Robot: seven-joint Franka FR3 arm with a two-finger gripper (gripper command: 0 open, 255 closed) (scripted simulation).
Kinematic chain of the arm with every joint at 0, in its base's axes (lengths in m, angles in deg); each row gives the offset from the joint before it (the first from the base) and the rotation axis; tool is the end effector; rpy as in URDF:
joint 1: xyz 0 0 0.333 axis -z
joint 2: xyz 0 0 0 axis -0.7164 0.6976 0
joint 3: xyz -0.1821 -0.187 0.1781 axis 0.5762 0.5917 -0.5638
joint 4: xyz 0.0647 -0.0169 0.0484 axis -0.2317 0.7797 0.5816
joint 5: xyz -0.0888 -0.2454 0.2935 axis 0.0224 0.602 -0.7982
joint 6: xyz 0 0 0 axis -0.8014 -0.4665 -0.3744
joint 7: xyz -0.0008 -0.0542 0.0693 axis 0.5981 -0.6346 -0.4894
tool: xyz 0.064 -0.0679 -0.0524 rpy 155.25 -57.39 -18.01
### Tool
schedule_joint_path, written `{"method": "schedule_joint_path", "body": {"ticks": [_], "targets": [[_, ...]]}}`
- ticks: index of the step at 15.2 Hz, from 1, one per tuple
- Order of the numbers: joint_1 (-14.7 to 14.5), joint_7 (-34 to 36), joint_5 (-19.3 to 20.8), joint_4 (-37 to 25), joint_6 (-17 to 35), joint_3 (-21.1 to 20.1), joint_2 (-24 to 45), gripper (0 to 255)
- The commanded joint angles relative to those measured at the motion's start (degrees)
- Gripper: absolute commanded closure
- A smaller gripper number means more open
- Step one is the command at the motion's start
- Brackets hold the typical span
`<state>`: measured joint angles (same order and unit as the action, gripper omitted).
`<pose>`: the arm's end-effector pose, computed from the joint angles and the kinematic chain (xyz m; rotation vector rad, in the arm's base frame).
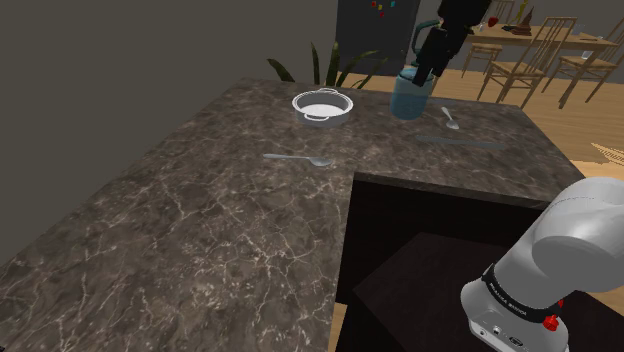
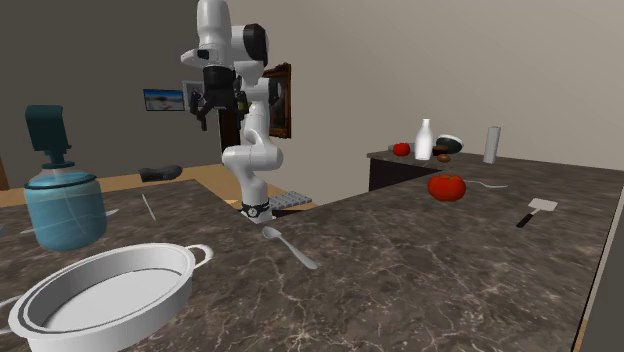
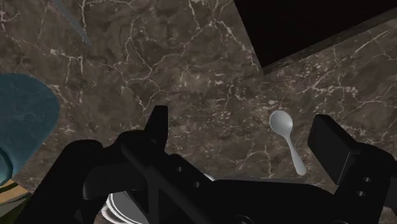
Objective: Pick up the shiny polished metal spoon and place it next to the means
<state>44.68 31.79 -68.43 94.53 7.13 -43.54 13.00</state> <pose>0.3290 -0.0004 0.6328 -3.0895 -0.2351 -0.2486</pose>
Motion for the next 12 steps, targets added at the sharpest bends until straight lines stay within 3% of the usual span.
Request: {"method": "schedule_joint_path", "body": {"ticks": [1,12], "targets": [[0.0,0.0,0.0,0.0,0.0,0.0,0.0,0],[-4.9,-2.7,-4.8,1.7,17.9,-2.6,15.5,0]]}}
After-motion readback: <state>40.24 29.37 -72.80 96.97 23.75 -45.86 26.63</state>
